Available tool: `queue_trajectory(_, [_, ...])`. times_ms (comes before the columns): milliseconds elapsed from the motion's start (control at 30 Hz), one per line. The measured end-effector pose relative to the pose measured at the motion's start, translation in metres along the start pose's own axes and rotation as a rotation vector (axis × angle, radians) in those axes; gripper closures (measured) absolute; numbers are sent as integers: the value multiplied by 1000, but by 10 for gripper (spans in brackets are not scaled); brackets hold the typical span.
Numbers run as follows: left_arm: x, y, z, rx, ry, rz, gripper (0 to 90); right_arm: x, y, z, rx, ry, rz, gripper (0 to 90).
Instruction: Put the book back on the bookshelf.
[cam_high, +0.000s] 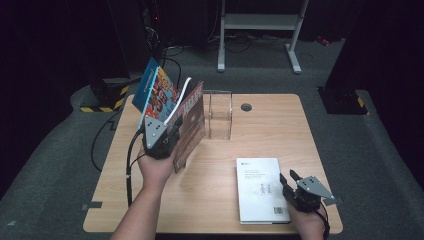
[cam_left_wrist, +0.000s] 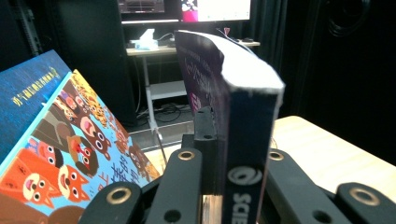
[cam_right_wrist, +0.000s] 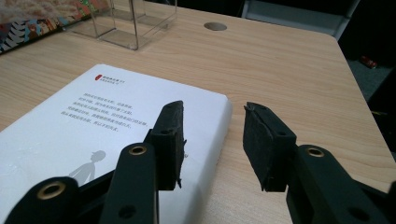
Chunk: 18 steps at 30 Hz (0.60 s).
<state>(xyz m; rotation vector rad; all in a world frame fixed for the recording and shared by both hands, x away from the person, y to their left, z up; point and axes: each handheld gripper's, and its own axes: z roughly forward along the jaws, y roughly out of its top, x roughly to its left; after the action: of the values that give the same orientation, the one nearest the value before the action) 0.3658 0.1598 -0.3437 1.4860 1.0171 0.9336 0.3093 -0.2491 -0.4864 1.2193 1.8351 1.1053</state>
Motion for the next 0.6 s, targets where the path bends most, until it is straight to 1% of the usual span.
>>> queue_trajectory(200, [1,1,11,12,20,0,840,0,1,-1,-3,4,3,580])
queue_trajectory(300, [2,2,16,15,22,-17,840,-1,0,-1,-1,4,-4,580])
queue_trajectory(433, [0,4,25,18,22,-12,840,-1,1,-2,-9,4,-9,581])
queue_trajectory(600, [-1,6,32,13,35,-9,840,-2,1,-3,-12,-1,-1,583])
